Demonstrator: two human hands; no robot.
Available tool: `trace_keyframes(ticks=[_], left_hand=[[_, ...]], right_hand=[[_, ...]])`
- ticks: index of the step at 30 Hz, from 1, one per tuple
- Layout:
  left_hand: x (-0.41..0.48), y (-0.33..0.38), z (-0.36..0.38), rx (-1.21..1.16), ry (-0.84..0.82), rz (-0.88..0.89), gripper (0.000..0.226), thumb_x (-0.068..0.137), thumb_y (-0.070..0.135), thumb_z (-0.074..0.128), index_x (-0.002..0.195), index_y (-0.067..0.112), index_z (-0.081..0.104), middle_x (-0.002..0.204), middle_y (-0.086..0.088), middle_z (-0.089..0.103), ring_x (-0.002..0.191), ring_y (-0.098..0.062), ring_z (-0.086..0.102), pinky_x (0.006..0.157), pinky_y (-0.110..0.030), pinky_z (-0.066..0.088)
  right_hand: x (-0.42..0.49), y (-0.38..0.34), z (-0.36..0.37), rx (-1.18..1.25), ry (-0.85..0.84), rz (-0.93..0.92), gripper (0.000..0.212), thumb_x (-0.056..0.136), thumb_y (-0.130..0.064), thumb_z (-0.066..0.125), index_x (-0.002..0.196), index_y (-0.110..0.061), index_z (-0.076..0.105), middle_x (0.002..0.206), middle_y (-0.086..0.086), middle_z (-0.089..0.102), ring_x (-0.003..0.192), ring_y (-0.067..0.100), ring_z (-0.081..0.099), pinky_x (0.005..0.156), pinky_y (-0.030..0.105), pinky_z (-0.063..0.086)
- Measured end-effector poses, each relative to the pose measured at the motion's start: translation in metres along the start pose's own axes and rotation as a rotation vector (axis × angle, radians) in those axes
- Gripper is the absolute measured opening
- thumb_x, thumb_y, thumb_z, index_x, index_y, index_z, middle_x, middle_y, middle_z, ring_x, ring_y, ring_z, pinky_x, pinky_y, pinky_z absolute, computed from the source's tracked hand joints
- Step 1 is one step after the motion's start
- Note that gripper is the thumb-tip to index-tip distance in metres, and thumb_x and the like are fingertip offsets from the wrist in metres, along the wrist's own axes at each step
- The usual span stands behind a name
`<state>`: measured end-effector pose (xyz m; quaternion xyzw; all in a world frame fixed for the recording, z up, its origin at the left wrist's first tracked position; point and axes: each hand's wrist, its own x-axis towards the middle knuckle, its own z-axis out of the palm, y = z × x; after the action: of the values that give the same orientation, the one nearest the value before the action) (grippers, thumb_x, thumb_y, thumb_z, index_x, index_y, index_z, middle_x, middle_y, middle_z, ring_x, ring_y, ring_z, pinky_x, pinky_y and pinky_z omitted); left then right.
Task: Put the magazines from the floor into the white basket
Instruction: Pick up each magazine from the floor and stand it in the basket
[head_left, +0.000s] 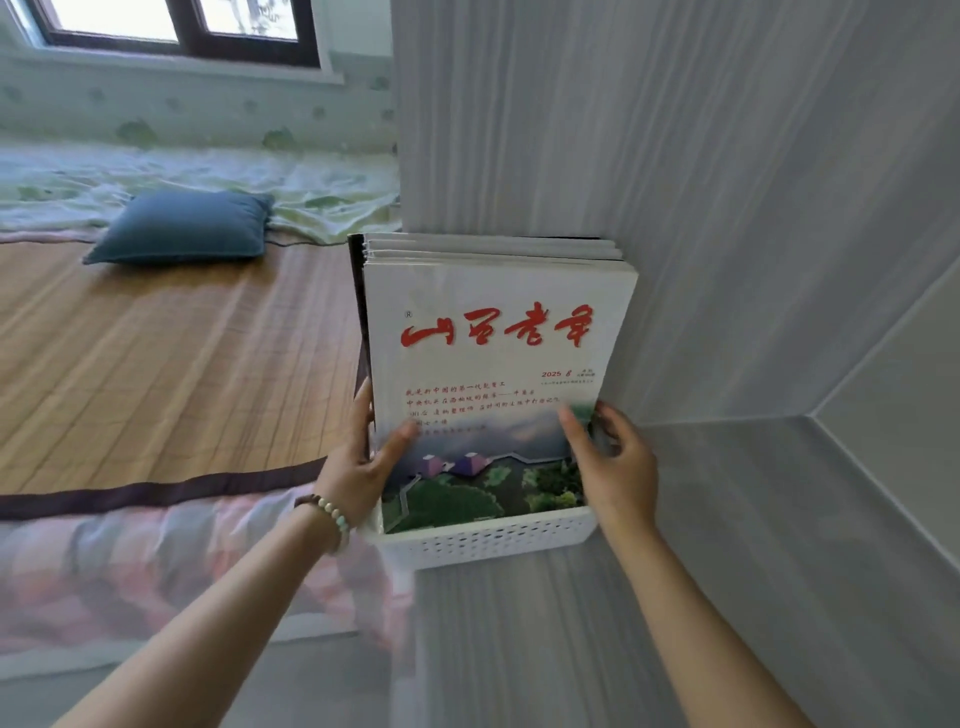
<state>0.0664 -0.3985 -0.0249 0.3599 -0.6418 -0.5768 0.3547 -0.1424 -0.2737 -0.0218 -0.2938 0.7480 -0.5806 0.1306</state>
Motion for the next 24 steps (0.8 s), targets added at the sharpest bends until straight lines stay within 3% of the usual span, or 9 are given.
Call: trace_keyframes(ticks=[2,4,6,11,14,16,20,24], left_hand=[[-0.001,-0.005,0.000,0.039,0.025,-0.028,0.089,0.060,0.058,0.065,0.137,0.040,0.023,0.135,-0.001,0.044,0.111,-0.021,0.055,0.072,-0.032,0.059],[-0.004,-0.009,0.000,-0.055,0.069,-0.131,0.106,0.052,0.064,0.072,0.137,0.050,0.011,0.145,-0.006,0.034,0.112,-0.026,0.055,0.082,-0.041,0.057],[-0.005,-0.009,0.000,-0.143,0.083,-0.223,0.116,0.046,0.063,0.076,0.137,0.051,0.005,0.147,-0.009,0.032,0.111,-0.027,0.056,0.088,-0.044,0.053],[-0.004,-0.011,0.005,-0.160,0.062,-0.143,0.096,0.048,0.060,0.075,0.133,0.041,0.033,0.128,-0.002,0.052,0.084,-0.014,0.067,0.060,-0.020,0.056],[0.004,-0.006,0.008,-0.117,0.038,-0.134,0.097,0.052,0.058,0.072,0.136,0.041,0.027,0.132,-0.001,0.048,0.092,-0.015,0.064,0.061,-0.022,0.058],[0.007,-0.003,0.012,-0.127,0.006,-0.156,0.099,0.054,0.055,0.072,0.138,0.042,0.022,0.137,-0.004,0.044,0.101,-0.020,0.061,0.070,-0.029,0.060],[0.001,-0.003,0.032,-0.127,-0.062,-0.103,0.086,0.061,0.052,0.074,0.133,0.047,0.027,0.132,0.002,0.050,0.116,-0.021,0.054,0.090,-0.044,0.053],[0.006,0.000,0.045,-0.140,-0.010,-0.143,0.103,0.050,0.058,0.073,0.138,0.038,0.025,0.140,-0.002,0.043,0.124,-0.026,0.048,0.098,-0.051,0.046]], right_hand=[[0.004,0.003,0.000,0.061,-0.007,0.014,0.049,0.069,-0.060,0.065,0.107,-0.029,0.065,0.107,-0.013,0.068,0.094,-0.001,0.063,0.070,0.009,0.052],[0.006,0.007,-0.003,0.077,-0.061,0.015,0.058,0.068,-0.061,0.064,0.113,-0.025,0.064,0.115,-0.005,0.068,0.108,0.013,0.063,0.085,0.028,0.055],[0.008,0.009,-0.006,0.056,-0.142,0.005,0.062,0.070,-0.059,0.063,0.123,-0.028,0.059,0.125,-0.007,0.063,0.116,0.010,0.056,0.091,0.027,0.050],[0.015,0.009,-0.009,0.137,-0.283,0.007,0.061,0.065,-0.056,0.068,0.120,-0.029,0.061,0.122,-0.016,0.064,0.116,0.000,0.055,0.080,0.008,0.049],[0.020,0.012,-0.011,0.153,-0.237,-0.009,0.062,0.061,-0.056,0.069,0.116,-0.028,0.064,0.117,-0.013,0.067,0.112,0.003,0.058,0.092,0.025,0.049],[0.025,0.014,-0.016,0.180,-0.224,-0.013,0.057,0.062,-0.053,0.070,0.113,-0.027,0.066,0.115,-0.006,0.069,0.105,0.012,0.060,0.089,0.032,0.050],[0.038,0.021,-0.035,0.194,-0.202,-0.010,0.037,0.063,-0.047,0.071,0.098,-0.039,0.069,0.103,-0.018,0.072,0.099,0.003,0.066,0.076,0.017,0.052],[0.042,0.024,-0.042,0.176,-0.199,-0.022,0.038,0.063,-0.050,0.069,0.097,-0.033,0.070,0.098,-0.019,0.072,0.096,-0.002,0.065,0.069,0.005,0.048]])
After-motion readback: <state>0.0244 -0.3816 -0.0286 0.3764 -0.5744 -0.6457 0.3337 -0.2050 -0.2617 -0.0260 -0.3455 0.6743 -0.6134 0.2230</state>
